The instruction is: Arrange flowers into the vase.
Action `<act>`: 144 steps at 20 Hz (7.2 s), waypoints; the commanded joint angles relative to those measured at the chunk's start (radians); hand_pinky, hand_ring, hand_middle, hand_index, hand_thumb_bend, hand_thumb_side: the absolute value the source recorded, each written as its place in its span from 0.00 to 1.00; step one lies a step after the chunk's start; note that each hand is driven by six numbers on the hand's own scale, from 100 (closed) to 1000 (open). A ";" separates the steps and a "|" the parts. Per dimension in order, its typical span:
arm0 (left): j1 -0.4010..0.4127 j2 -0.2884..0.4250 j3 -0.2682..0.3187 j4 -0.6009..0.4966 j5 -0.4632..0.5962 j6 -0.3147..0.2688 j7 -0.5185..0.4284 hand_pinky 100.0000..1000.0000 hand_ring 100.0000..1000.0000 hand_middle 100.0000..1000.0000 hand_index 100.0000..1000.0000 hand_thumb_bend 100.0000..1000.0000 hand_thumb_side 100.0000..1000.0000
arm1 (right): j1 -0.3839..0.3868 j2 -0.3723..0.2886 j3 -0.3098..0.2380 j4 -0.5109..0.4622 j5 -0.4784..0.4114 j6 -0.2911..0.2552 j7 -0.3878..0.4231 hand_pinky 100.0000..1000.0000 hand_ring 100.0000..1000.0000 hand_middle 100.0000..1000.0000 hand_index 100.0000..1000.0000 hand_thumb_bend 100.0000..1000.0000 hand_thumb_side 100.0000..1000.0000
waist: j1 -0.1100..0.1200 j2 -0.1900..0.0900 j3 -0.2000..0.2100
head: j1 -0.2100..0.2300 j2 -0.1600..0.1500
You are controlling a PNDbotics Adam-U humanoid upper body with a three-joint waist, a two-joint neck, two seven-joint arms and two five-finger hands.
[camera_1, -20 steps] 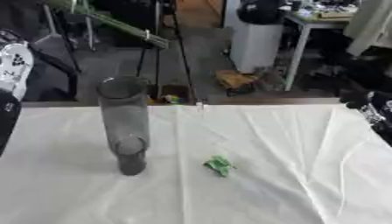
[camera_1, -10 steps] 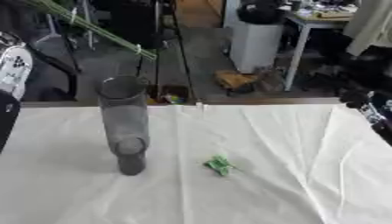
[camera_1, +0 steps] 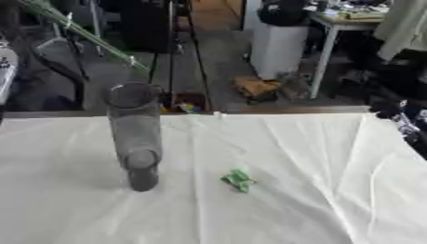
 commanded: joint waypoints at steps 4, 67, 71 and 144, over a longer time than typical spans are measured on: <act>-0.009 0.044 0.003 -0.033 -0.108 0.050 -0.048 0.00 0.00 0.00 0.12 0.47 0.59 | -0.014 -0.022 -0.009 -0.027 -0.003 0.002 -0.002 0.77 0.78 0.62 0.74 0.00 0.84 | 0.001 -0.014 0.003 | -0.004 0.000; -0.023 -0.111 -0.111 0.414 -0.467 -0.041 -0.427 0.74 0.78 0.65 0.71 0.65 0.97 | -0.026 -0.003 -0.001 -0.034 -0.016 0.002 0.030 0.78 0.78 0.62 0.73 0.00 0.85 | 0.008 -0.003 -0.037 | -0.002 -0.013; -0.018 -0.105 -0.095 0.414 -0.525 -0.031 -0.434 0.74 0.77 0.65 0.71 0.65 0.96 | -0.025 -0.004 -0.002 -0.034 -0.015 0.002 0.029 0.78 0.78 0.62 0.73 0.00 0.85 | 0.007 -0.003 -0.034 | -0.005 -0.012; -0.009 0.059 -0.174 0.210 -0.340 0.133 -0.714 0.52 0.31 0.12 0.42 0.36 0.85 | -0.020 -0.005 -0.011 -0.035 -0.005 0.009 0.023 0.78 0.78 0.62 0.73 0.00 0.85 | 0.010 -0.017 -0.015 | -0.033 0.009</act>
